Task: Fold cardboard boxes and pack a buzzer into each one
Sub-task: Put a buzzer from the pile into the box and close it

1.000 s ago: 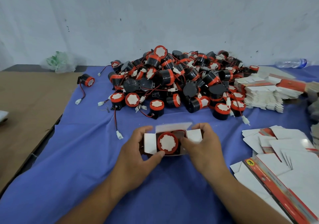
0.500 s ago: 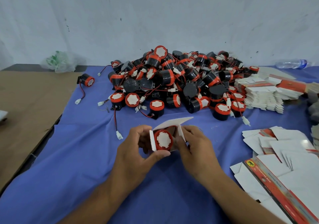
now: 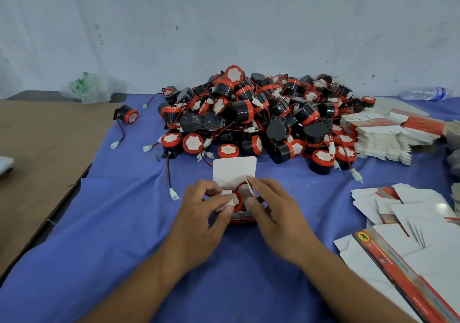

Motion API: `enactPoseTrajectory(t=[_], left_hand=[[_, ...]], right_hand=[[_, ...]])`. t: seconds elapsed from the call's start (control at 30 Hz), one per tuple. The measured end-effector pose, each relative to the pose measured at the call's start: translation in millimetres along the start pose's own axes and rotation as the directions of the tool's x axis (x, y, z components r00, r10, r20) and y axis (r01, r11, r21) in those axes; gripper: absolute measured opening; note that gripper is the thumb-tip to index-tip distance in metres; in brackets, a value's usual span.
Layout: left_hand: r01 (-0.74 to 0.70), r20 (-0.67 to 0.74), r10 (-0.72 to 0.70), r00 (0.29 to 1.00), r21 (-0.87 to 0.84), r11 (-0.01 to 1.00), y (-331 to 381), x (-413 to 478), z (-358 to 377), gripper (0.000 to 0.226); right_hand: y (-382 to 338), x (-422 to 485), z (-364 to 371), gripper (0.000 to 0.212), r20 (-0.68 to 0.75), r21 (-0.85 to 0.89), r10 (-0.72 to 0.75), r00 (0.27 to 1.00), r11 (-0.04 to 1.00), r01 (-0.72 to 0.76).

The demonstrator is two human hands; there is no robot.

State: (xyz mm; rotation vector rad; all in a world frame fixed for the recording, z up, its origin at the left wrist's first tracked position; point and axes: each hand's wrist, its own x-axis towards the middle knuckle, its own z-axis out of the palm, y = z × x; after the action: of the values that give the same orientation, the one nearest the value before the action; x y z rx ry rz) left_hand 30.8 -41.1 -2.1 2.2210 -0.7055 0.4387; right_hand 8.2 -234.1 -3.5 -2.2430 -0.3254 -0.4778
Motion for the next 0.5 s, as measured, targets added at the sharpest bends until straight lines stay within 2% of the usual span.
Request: enactPoseTrajectory(t=[0.13,0.23,0.37,0.5], left_hand=[[-0.012,0.033,0.011,0.999,0.032,0.999,1.9,0.5,-0.6,0.033],[-0.021,0.036,0.02,0.999,0.042,0.999,3.3,0.4,-1.2,0.034],[-0.026,0.049,0.024,0.999,0.033,0.999,3.9,-0.4,-0.3,0.034],[-0.025,0.061,0.023,0.998,0.026,0.999,4.0,0.5,-1.2,0.04]], right_hand=[[1.1,0.4,0.0,0.043,0.065,-0.053,0.012,0.998,0.999,-0.008],[-1.0,2.7,0.8,0.054,0.086,-0.074,0.021,0.996,0.997,-0.015],[-2.3,3.2,4.2,0.054,0.068,-0.142,0.036,0.997,0.99,-0.026],[-2.6,2.9,-0.4,0.048,0.037,-0.133,0.043,0.998,0.99,-0.038]])
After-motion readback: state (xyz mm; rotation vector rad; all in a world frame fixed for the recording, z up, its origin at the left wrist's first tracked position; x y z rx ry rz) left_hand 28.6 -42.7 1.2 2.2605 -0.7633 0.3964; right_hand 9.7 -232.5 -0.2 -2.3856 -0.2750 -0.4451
